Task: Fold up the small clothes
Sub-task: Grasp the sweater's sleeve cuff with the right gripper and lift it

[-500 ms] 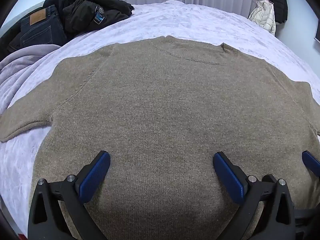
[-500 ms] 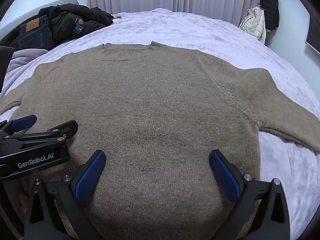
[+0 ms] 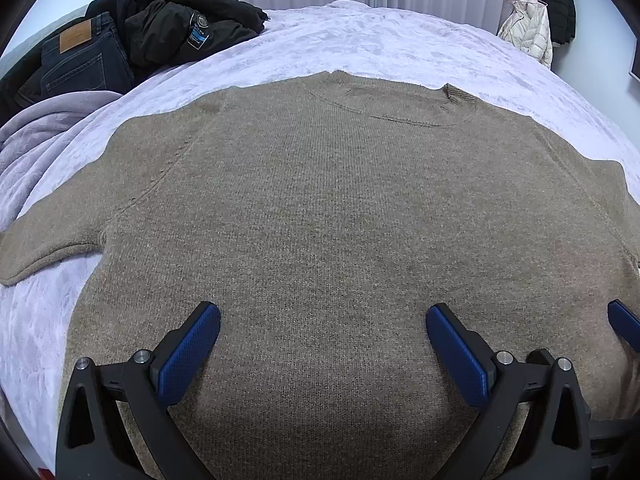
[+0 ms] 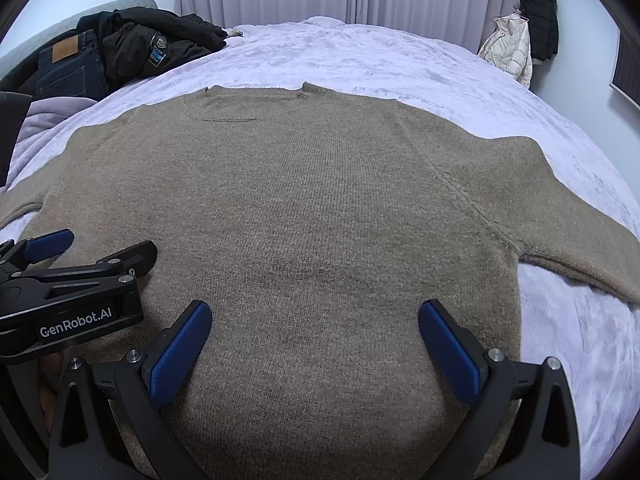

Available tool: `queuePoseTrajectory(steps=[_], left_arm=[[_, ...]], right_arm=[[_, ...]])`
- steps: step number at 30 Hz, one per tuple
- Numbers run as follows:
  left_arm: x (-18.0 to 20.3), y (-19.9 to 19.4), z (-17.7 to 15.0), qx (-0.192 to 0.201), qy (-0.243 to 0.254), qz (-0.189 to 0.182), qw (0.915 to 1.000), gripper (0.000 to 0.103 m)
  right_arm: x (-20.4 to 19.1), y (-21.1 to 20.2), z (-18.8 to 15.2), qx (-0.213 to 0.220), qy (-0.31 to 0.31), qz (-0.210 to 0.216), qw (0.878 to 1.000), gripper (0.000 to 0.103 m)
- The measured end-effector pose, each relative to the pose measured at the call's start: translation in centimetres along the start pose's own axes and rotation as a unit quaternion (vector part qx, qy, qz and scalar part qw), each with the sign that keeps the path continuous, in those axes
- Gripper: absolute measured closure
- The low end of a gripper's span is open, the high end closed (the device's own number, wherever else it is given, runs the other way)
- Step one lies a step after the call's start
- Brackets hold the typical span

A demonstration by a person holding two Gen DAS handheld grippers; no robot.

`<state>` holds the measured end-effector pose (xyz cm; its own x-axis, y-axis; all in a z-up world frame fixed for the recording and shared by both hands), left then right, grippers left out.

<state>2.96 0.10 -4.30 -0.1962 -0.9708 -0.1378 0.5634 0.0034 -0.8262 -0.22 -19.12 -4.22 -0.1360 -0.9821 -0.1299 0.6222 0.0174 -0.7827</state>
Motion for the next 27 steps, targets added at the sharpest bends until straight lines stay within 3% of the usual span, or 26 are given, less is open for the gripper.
queuePoseTrajectory(steps=[4,7,9,13,15,16,17,19,21,22,24,27], left_arm=[[0.0,-0.3,-0.1,0.01,-0.004,-0.005,0.9999,0.0],[0.0,-0.4,0.0,0.019,-0.009,-0.01,0.9997,0.0],[0.0,-0.3,-0.1,0.011,-0.006,-0.009,0.9999,0.0],[0.0,-0.3,-0.2,-0.005,0.0,-0.006,1.0,0.0],[0.1,-0.2,-0.3,-0.013,0.005,-0.001,0.9999,0.0],[0.1,-0.2,-0.3,-0.015,0.009,0.002,0.9998,0.0],[0.1,-0.2,-0.3,-0.015,0.009,0.001,0.9998,0.0],[0.1,-0.1,-0.4,-0.024,0.009,-0.002,0.9997,0.0],[0.2,0.0,-0.2,-0.026,0.011,0.005,0.9996,0.0],[0.3,0.0,0.0,-0.03,0.012,0.01,0.9994,0.0],[0.6,-0.1,0.5,-0.044,0.014,0.022,0.9987,0.0],[1.5,-0.6,1.6,-0.066,0.021,0.026,0.9973,0.0]], right_arm=[[-0.5,-0.9,0.7,-0.016,-0.008,-0.006,1.0,0.0],[-0.6,-3.7,4.0,0.05,-0.003,-0.015,0.999,0.0],[-0.8,-3.4,6.4,0.055,-0.003,-0.017,0.998,0.0],[-1.2,0.8,9.7,0.01,-0.005,-0.011,1.0,0.0],[-0.2,4.5,10.0,-0.039,-0.018,-0.038,0.998,0.0],[1.0,6.8,8.9,-0.088,-0.008,-0.052,0.995,0.0],[2.8,7.6,9.5,-0.085,0.009,-0.067,0.994,0.0],[7.6,6.9,10.1,-0.071,0.076,-0.043,0.994,0.001],[12.6,5.1,10.4,-0.06,0.122,-0.046,0.99,0.001],[14.2,4.3,10.4,-0.064,0.12,-0.059,0.989,0.001],[19.3,2.6,10.0,-0.056,0.117,-0.153,0.98,0.0],[26.6,0.0,8.7,-0.077,0.188,-0.126,0.971,0.001]])
Point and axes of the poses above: each gripper's, at about its wrist camera, not at the fingertips, and y roughly the way its jaws point, x to its right, z to its top, the point moved 5 cm from there along y, roughly the way its jaws point, and after that the axes turned 13 degrees about y, right-handed, at the moved point
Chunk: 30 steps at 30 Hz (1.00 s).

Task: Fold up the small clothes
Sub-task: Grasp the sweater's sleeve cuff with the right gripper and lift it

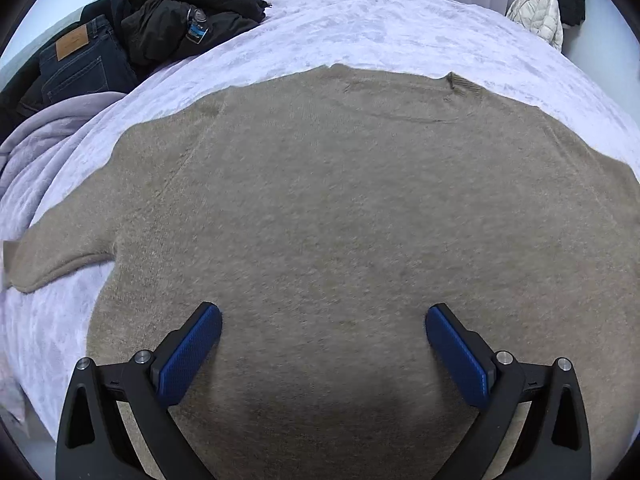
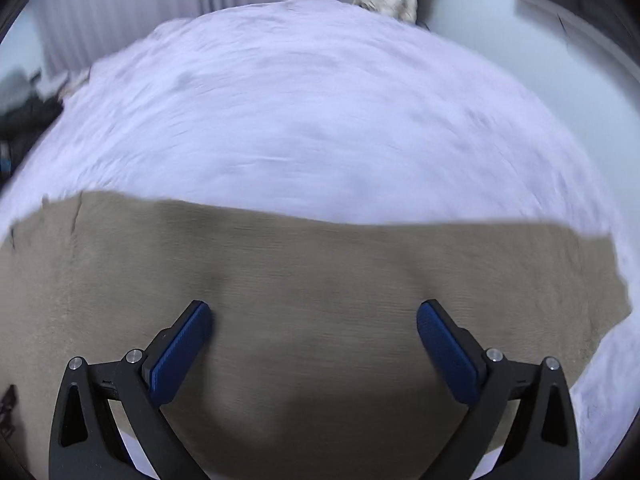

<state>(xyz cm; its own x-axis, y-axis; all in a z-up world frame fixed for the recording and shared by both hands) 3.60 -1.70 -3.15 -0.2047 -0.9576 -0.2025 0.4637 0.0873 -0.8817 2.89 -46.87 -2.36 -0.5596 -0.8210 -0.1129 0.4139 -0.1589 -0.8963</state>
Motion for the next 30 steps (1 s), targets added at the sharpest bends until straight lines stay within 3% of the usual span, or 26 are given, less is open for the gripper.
queuePoseTrajectory(steps=[2,5,7,10,11,14,19,23,29,30], left_arm=[[1.6,-0.9,1.0,0.006,0.007,-0.029,0.9995,0.0],[5.0,-2.4,2.9,0.018,0.028,-0.051,0.9981,0.0],[8.0,-3.4,4.4,0.021,0.055,-0.062,0.9963,0.0],[12.5,-4.3,6.6,0.035,0.089,-0.083,0.992,0.0],[14.1,-4.2,7.2,0.043,0.101,-0.075,0.9912,0.0],[17.9,-4.2,9.0,0.056,0.121,-0.078,0.988,0.0],[22.6,-3.6,11.1,0.064,0.142,-0.078,0.9847,0.0],[24.2,-3.5,11.8,0.071,0.148,-0.084,0.9829,0.0],[24.4,-2.6,12.6,0.068,0.136,-0.096,0.9837,0.0],[24.1,-2.4,13.0,0.065,0.127,-0.105,0.9842,0.0]], right_arm=[[4.1,0.5,0.9,0.012,0.029,0.023,0.999,0.001],[8.5,-1.4,1.4,0.042,0.031,-0.017,0.998,0.001],[10.5,-2.5,1.6,0.07,0.05,-0.067,0.994,0.001],[11.9,-5.3,0.5,0.101,0.05,-0.051,0.992,0.001],[12.3,-6.3,-0.2,0.106,0.056,-0.042,0.992,0.001],[13.9,-7.0,-1.7,0.095,0.076,0.01,0.993,0.001],[13.4,-5.3,-1.5,0.057,0.092,0.079,0.991,0.001],[11.7,-3.7,0.2,0.055,0.076,0.079,0.992,0.001],[11.7,-2.6,2.3,0.067,0.108,0.088,0.988,0.001],[11.8,-2.6,2.4,0.072,0.112,0.092,0.987,0.005]])
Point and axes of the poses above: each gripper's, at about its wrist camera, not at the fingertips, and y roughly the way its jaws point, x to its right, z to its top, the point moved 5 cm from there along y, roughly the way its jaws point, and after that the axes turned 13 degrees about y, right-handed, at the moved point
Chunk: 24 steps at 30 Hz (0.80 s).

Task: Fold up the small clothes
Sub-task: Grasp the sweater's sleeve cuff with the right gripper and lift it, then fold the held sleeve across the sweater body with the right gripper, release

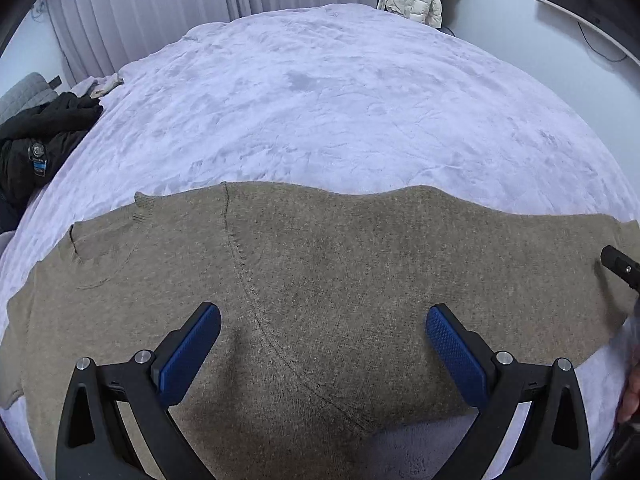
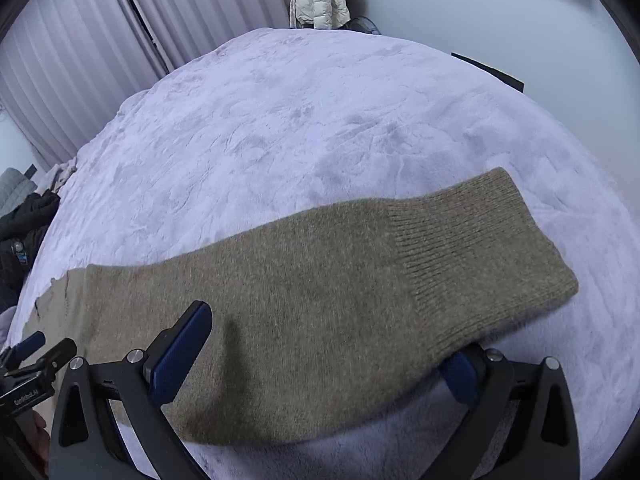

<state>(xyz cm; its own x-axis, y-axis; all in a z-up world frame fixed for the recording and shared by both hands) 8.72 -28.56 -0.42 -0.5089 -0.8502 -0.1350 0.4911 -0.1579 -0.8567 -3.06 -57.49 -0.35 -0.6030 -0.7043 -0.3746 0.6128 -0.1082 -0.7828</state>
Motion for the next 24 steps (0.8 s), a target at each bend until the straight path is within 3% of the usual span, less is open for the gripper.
queuePoseTrajectory(steps=[2,4,5,7,8,11,14,16,18,20,22,24], left_arm=[[-1.3,0.5,0.4,-0.004,-0.035,-0.023,0.9991,0.0],[-2.7,1.3,0.6,-0.015,-0.076,-0.04,0.9962,0.0],[-3.2,1.9,0.5,-0.025,-0.086,-0.037,0.9953,0.0],[-3.9,4.3,-0.3,-0.07,-0.076,0.004,0.9946,0.0],[-3.8,5.5,-0.9,-0.087,-0.068,0.012,0.9938,0.0],[-3.7,5.0,-1.1,-0.073,-0.064,0.008,0.9953,0.0],[-4.9,2.9,-1.3,-0.043,-0.114,-0.027,0.9922,0.0],[-5.7,3.5,-2.2,-0.062,-0.126,-0.003,0.9901,0.0],[-4.5,5.2,-2.9,-0.088,-0.082,0.02,0.9925,0.0],[-3.4,5.0,-2.4,-0.07,-0.037,0.049,0.9957,0.0],[-3.8,4.9,-2.1,-0.081,-0.046,0.028,0.9952,0.0],[-5.4,3.8,-2.0,-0.076,-0.089,-0.024,0.9929,0.0]], right_arm=[[0.4,-0.2,0.1,0.014,0.003,-0.001,1.0,0.027],[0.9,0.0,0.3,0.012,0.005,-0.007,1.0,0.056],[1.2,-0.1,0.5,0.013,0.012,-0.003,1.0,0.065],[1.5,-0.2,0.8,0.014,0.021,0.009,1.0,0.087],[1.4,-0.2,0.9,0.015,0.019,0.009,1.0,0.088],[0.7,-0.9,1.0,0.035,0.002,-0.001,0.999,0.093],[0.2,-2.1,1.0,0.062,-0.022,-0.012,0.998,0.094],[-0.1,-2.1,1.0,0.064,-0.032,-0.021,0.997,0.094],[0.1,-1.8,1.1,0.058,-0.029,-0.026,0.998,0.095],[-0.3,-2.4,1.3,0.063,-0.021,-0.022,0.998,0.096],[-1.3,-3.9,1.4,0.085,-0.029,-0.022,0.996,0.096],[-3.4,-6.2,1.3,0.117,-0.054,-0.025,0.991,0.096]])
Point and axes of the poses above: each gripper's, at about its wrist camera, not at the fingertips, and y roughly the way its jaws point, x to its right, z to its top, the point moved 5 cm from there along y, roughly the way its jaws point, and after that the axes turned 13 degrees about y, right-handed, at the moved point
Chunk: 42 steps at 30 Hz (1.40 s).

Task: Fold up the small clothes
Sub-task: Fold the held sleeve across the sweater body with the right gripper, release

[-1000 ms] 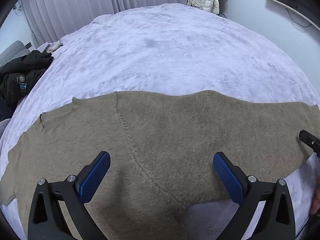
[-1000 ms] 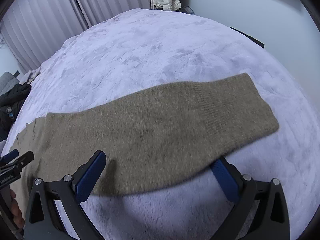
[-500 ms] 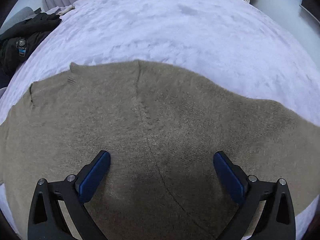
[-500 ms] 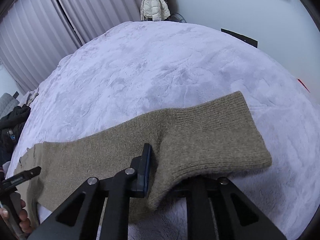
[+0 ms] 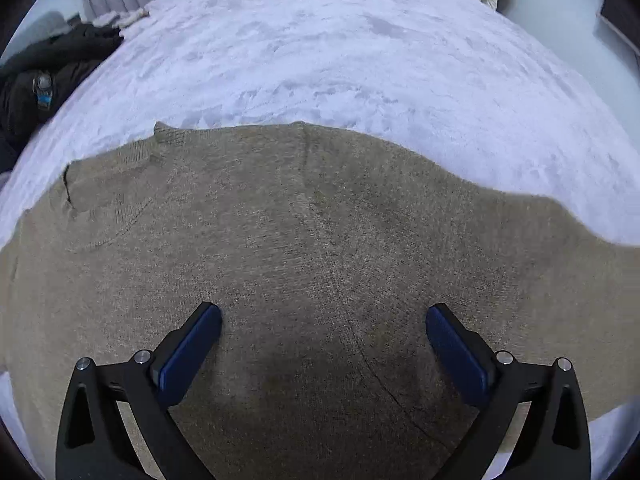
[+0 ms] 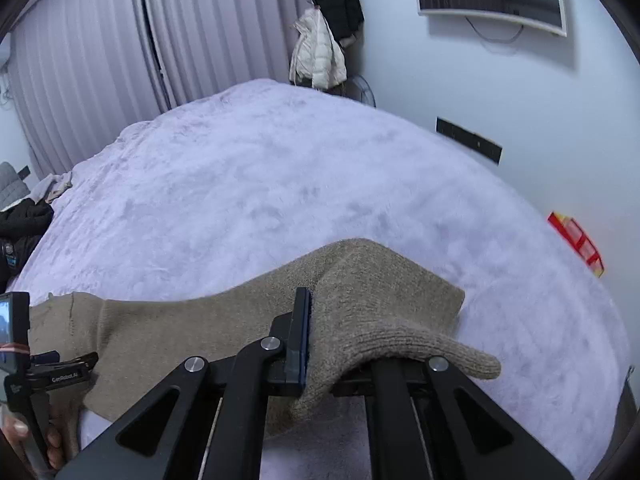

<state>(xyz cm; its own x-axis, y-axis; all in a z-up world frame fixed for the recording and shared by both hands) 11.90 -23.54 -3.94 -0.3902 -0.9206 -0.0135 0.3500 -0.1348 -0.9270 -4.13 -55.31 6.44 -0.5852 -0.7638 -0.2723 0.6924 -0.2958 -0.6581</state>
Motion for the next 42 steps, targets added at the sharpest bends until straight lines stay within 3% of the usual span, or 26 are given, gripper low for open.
queuePoseTrajectory(steps=[1,3,10,17,22,27,31,32,33,34,36,39,42], left_arm=[[-1.1,-1.0,-0.1,0.013,-0.024,-0.023,0.9994,0.0],[-3.5,-3.1,-0.7,0.039,-0.057,-0.031,0.9971,0.0],[-12.4,-6.4,-4.2,0.069,-0.06,0.006,0.9958,0.0],[-25.7,-7.2,-9.7,0.077,-0.114,0.045,0.9895,0.0],[-34.5,-7.9,-14.3,0.071,-0.196,0.06,0.9763,0.0],[-38.6,-7.7,-17.1,0.069,-0.244,0.056,0.9656,0.0],[-39.0,-7.3,-18.1,0.071,-0.247,0.042,0.9655,0.0],[-39.0,-7.4,-18.2,0.075,-0.245,0.041,0.9656,0.0],[-39.0,-7.5,-18.3,0.079,-0.246,0.041,0.9652,0.0],[-39.0,-7.7,-18.5,0.084,-0.252,0.037,0.9635,0.0],[-39.3,-8.1,-19.0,0.092,-0.27,0.026,0.9582,0.0],[-39.6,-8.6,-19.8,0.096,-0.287,0.024,0.9529,0.0],[-38.7,-8.6,-19.7,0.082,-0.278,0.039,0.9564,0.0]], right_arm=[[-1.1,-1.2,0.3,0.015,-0.015,-0.001,1.0,0.096],[-4.0,-3.7,0.7,0.045,-0.048,-0.002,0.998,0.096],[-18.7,-9.7,-1.5,0.101,-0.145,0.046,0.983,0.097],[-36.3,-10.2,-10.8,0.055,-0.214,0.135,0.966,0.098],[-45.4,-7.4,-20.4,0.01,-0.269,0.143,0.952,0.098],[-49.9,-2.6,-26.5,-0.058,-0.283,0.139,0.947,0.098],[-51.7,-0.2,-29.1,-0.119,-0.292,0.142,0.938,0.094],[-51.7,0.2,-29.8,-0.14,-0.288,0.149,0.936,0.09],[-51.6,0.4,-30.3,-0.156,-0.286,0.157,0.932,0.077],[-51.4,0.3,-30.7,-0.168,-0.287,0.169,0.928,0.055],[-51.2,-0.6,-30.8,-0.178,-0.292,0.197,0.919,0.028],[-50.6,-3.7,-30.3,-0.191,-0.305,0.27,0.893,0.026],[-48.6,-6.2,-28.4,-0.182,-0.298,0.315,0.883,0.025]])
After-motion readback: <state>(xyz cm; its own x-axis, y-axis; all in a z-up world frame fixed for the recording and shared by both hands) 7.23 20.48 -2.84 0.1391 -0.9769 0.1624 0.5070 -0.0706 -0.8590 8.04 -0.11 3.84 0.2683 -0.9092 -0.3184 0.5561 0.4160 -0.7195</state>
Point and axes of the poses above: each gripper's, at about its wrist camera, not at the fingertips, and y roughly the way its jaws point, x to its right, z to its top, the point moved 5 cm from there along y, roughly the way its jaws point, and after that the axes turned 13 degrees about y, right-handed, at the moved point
